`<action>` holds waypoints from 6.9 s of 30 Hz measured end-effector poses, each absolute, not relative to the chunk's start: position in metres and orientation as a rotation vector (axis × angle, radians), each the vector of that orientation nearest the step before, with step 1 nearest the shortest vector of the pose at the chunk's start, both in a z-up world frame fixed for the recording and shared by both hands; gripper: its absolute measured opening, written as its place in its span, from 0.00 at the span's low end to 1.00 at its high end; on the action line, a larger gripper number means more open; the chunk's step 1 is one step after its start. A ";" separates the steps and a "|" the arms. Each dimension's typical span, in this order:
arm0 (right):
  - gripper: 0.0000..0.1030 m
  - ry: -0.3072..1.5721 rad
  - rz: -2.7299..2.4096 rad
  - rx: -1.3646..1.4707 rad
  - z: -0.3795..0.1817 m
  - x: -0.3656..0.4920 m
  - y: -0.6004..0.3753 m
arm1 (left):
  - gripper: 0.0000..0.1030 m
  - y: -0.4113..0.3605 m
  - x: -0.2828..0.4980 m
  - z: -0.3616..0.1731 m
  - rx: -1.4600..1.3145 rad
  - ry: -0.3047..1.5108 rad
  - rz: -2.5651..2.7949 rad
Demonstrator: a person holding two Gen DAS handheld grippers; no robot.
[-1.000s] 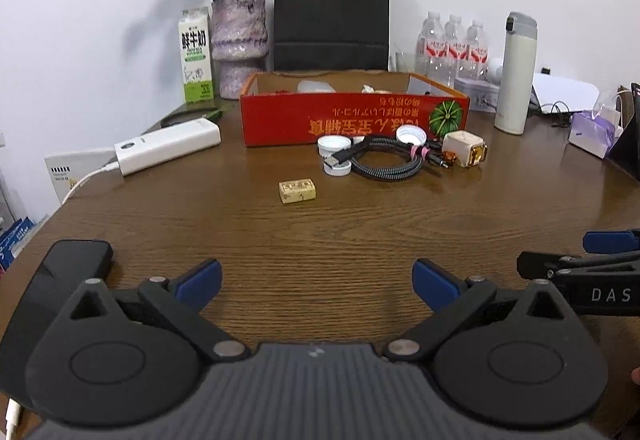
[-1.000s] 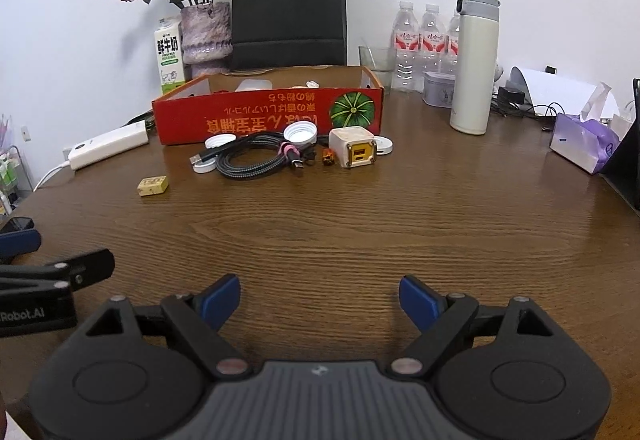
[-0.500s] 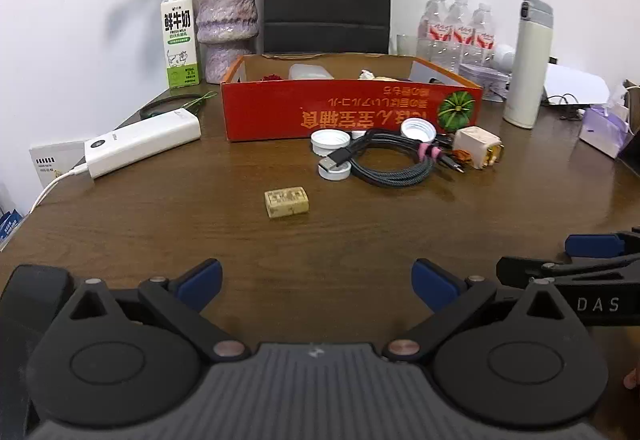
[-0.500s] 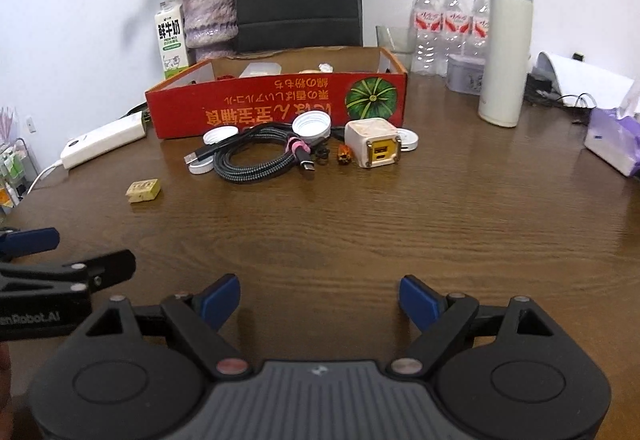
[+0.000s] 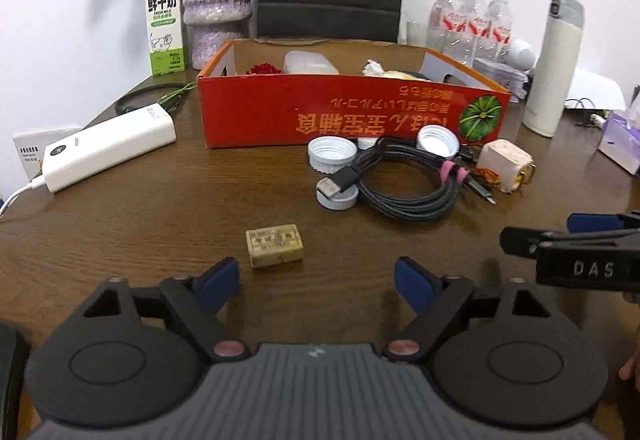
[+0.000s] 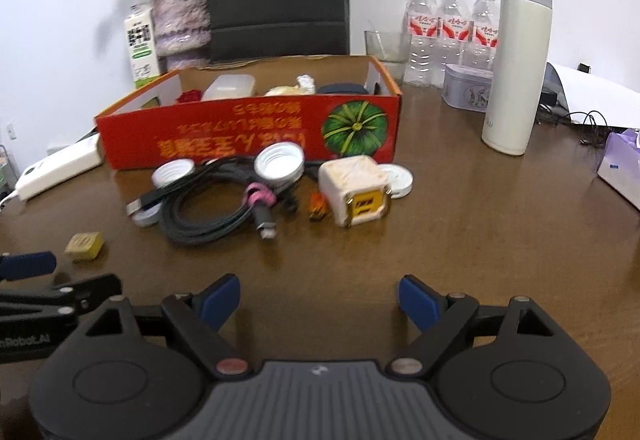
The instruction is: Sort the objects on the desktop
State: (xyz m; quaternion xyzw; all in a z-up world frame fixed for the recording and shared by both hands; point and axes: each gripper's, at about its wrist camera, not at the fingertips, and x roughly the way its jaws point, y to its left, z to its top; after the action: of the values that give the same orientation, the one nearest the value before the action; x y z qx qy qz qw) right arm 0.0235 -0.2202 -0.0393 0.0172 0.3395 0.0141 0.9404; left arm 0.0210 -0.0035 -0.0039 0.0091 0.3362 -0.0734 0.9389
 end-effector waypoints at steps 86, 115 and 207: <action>0.36 0.360 0.091 -0.076 0.076 -0.027 -0.222 | 0.34 -0.015 -0.027 0.096 0.060 0.400 -0.194; 0.36 0.497 0.186 0.000 0.084 0.225 -0.207 | 0.34 0.002 0.233 0.086 0.092 0.555 -0.143; 0.69 0.641 0.195 0.030 -0.011 -0.075 -0.201 | 0.96 0.008 -0.062 0.023 0.017 0.614 -0.153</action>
State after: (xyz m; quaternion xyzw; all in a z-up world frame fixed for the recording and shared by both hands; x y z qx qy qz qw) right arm -0.0753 -0.2006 -0.0105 0.0148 0.3145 0.0957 0.9443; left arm -0.0623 0.0082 0.0230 0.0081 0.3018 -0.0750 0.9504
